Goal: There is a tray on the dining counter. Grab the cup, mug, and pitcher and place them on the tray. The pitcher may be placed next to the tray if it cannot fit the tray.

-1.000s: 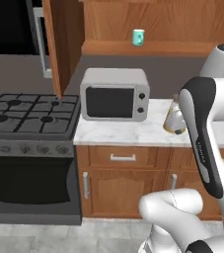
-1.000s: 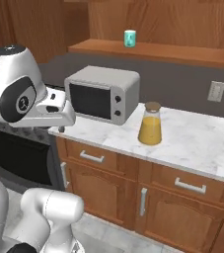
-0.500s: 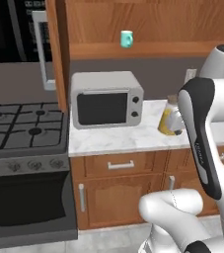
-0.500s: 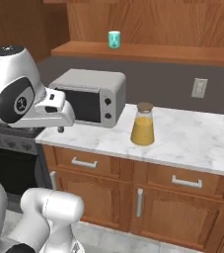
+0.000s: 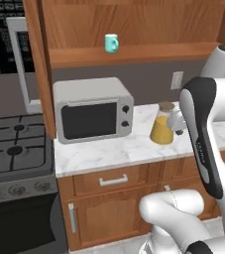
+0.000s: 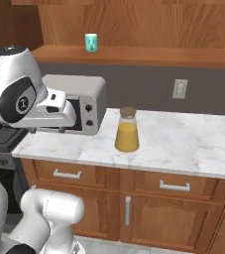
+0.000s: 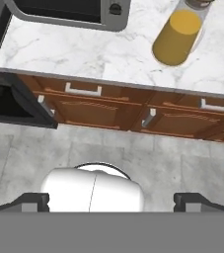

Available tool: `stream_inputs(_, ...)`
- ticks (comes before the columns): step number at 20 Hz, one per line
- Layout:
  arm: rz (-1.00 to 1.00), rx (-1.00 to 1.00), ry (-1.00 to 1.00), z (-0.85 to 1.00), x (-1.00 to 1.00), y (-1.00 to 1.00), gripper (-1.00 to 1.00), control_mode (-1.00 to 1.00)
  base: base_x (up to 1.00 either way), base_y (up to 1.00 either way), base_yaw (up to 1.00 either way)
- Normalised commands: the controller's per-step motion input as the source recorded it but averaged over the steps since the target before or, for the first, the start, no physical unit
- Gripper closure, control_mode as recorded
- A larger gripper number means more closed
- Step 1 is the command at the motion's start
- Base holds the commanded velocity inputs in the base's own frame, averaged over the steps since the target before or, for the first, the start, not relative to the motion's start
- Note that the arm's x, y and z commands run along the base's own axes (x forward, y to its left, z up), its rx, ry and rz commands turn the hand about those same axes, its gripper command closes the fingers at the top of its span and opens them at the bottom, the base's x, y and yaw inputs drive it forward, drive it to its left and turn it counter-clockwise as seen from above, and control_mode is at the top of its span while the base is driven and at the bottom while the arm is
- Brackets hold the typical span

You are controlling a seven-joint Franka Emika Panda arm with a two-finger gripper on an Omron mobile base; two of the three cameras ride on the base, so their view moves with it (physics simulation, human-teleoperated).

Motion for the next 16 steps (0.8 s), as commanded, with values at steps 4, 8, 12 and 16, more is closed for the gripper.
stream_inputs(4,0.00,0.00,0.00,0.00,0.00,0.00,-1.00,1.00,0.52,0.29,-0.13)
stream_inputs(8,0.00,0.00,0.00,0.00,0.00,0.00,-1.00,1.00,0.62,0.25,-0.04)
stream_inputs(12,0.00,0.00,0.00,0.00,0.00,0.00,-1.00,1.00,0.62,0.31,0.00)
stream_inputs(16,0.00,0.00,0.00,0.00,0.00,0.00,-1.00,1.00,0.49,0.33,0.00)
